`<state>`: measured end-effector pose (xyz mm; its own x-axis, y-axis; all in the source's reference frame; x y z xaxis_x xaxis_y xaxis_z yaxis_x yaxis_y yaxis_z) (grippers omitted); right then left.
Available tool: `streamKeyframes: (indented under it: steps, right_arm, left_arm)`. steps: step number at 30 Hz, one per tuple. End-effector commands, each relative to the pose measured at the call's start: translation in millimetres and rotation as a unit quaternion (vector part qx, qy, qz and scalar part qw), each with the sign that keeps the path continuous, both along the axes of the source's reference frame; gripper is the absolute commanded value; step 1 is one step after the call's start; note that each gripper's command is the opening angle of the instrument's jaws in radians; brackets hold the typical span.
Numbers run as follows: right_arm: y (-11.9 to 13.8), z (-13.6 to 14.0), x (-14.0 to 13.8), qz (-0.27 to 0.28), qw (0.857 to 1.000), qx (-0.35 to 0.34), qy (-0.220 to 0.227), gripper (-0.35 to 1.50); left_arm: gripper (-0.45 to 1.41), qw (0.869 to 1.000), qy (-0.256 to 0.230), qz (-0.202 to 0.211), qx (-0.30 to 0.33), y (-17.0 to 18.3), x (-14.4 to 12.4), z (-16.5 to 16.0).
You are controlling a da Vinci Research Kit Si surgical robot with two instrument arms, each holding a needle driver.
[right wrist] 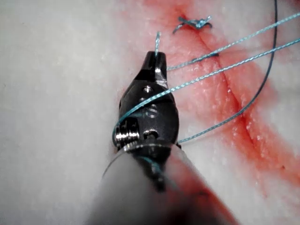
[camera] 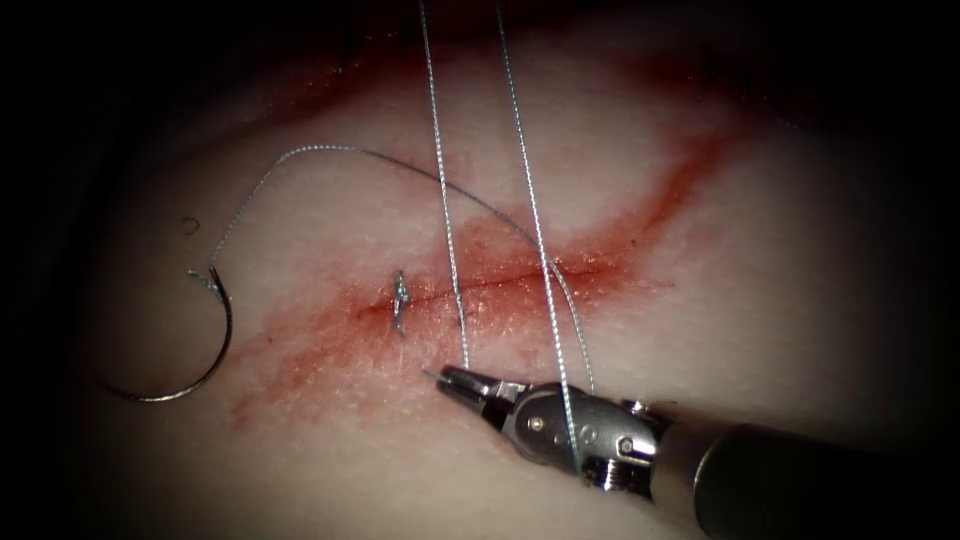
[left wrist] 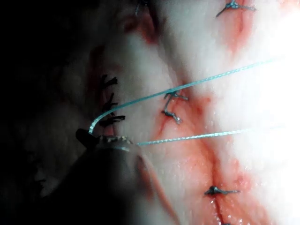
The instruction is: Wound Closure
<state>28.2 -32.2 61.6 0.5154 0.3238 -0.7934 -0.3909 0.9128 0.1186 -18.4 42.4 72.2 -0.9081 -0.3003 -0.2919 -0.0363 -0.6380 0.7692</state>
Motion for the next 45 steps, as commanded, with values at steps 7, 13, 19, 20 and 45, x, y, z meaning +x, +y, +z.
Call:
streamKeyframes:
  steps: [7, 13, 19, 20, 45]
  right_arm:
    - [-1.9, 0.9, 0.6, -0.012, 1.0, 0.006, -0.006, -0.35]
    - [-0.5, 1.2, 0.6, -0.01, 1.0, -0.001, 0.026, -0.33]
    - [1.1, 1.9, -0.1, -0.001, 0.999, -0.014, 0.047, 1.06]
    - [1.4, 1.9, -0.2, 0.002, 0.998, -0.017, 0.052, 1.18]
    - [7.5, -2.6, -2.3, -0.157, 0.973, -0.036, 0.162, 0.91]
  left_arm:
    - [-0.45, 1.0, 0.003, -0.003, -0.008, -0.6, -1.2, 0.9]
    - [-0.45, 0.999, -0.04, 0.008, 0.016, -2.1, -1.4, 0.7]
    - [-0.45, 0.989, -0.129, 0.03, 0.061, -5.5, -2.1, -0.6]
    - [-0.45, 0.986, -0.146, 0.038, 0.07, -6.4, -2.2, -1.0]
    - [-0.45, 0.808, -0.439, 0.293, 0.262, -32.4, 0.0, -17.3]
